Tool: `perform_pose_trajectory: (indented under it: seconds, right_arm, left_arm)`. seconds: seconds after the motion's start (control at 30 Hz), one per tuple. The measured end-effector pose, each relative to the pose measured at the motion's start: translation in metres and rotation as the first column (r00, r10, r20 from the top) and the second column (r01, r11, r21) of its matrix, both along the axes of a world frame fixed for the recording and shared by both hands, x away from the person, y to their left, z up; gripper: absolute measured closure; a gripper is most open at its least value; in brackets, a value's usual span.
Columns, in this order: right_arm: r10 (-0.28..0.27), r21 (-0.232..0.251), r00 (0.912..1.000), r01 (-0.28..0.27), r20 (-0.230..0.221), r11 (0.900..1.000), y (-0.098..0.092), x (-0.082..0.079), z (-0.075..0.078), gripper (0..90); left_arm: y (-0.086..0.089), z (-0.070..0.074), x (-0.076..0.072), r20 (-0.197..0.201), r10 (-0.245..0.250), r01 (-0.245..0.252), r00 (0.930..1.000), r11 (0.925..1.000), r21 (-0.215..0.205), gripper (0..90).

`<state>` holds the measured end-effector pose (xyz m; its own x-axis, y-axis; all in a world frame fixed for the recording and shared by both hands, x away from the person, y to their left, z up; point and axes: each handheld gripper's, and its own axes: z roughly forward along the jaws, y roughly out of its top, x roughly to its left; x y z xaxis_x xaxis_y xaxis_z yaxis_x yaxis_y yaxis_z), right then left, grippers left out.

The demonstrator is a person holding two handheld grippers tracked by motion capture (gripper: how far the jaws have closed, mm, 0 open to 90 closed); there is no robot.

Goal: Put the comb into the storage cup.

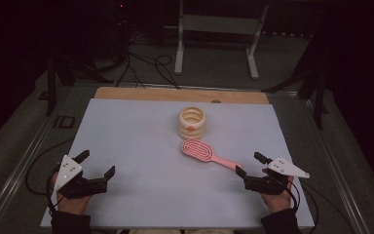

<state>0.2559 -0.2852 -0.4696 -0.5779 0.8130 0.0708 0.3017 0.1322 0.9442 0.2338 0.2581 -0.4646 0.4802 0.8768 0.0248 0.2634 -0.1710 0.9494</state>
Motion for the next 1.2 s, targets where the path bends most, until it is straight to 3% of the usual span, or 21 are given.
perform_pose_trajectory:
  seconds: [0.33, 0.43, 0.6, 0.63, 0.73, 0.8, 1.0, 1.03, 1.2]
  right_arm:
    - [0.023, -0.002, 0.9994, -0.023, -0.026, 1.000, 0.000, 0.000, 0.002, 10.2]
    - [0.026, -0.028, 0.9977, -0.028, -0.063, 0.999, 0.003, 0.006, 0.004, 10.2]
    - [0.026, -0.055, 0.9967, -0.030, -0.077, 0.998, 0.005, 0.010, 0.008, 10.2]
    - [0.023, -0.087, 0.9957, -0.031, -0.089, 0.996, 0.008, 0.015, 0.014, 10.5]
    - [0.022, -0.118, 0.9945, -0.034, -0.102, 0.992, 0.011, 0.020, 0.019, 10.6]
    - [0.024, -0.167, 0.9911, -0.046, -0.131, 0.985, 0.015, 0.026, 0.026, 12.0]
    - [0.035, -0.228, 0.9803, -0.080, -0.194, 0.970, 0.023, 0.039, 0.032, 11.7]
    - [0.037, -0.283, 0.9692, -0.108, -0.244, 0.953, 0.029, 0.050, 0.034, 10.8]
    - [0.045, -0.351, 0.9535, -0.154, -0.298, 0.924, 0.040, 0.064, 0.036, 10.5]
  left_arm:
    - [-0.001, -0.003, 0.001, -0.004, 0.001, -0.001, 1.0000, 1.0000, 0.004, 0.4]
    - [-0.001, -0.003, 0.000, -0.004, 0.006, -0.006, 1.0000, 1.0000, 0.006, 0.3]
    - [0.000, -0.003, 0.001, -0.004, 0.005, -0.005, 1.0000, 1.0000, 0.005, 0.4]
    - [0.000, -0.003, 0.001, -0.006, 0.004, -0.004, 1.0000, 1.0000, 0.007, 0.4]
    - [-0.001, -0.003, 0.001, -0.009, 0.004, -0.004, 0.9999, 1.0000, 0.008, 0.3]
    - [-0.001, -0.004, 0.001, -0.010, 0.002, -0.002, 0.9999, 0.9999, 0.010, 0.3]
    - [-0.002, -0.004, 0.001, -0.014, 0.002, -0.002, 0.9999, 1.0000, 0.008, 0.4]
    - [-0.002, -0.004, 0.001, -0.014, 0.001, -0.001, 0.9999, 1.0000, 0.008, 0.3]
    - [-0.002, -0.005, 0.001, -0.014, 0.001, -0.001, 0.9999, 1.0000, 0.008, 0.4]
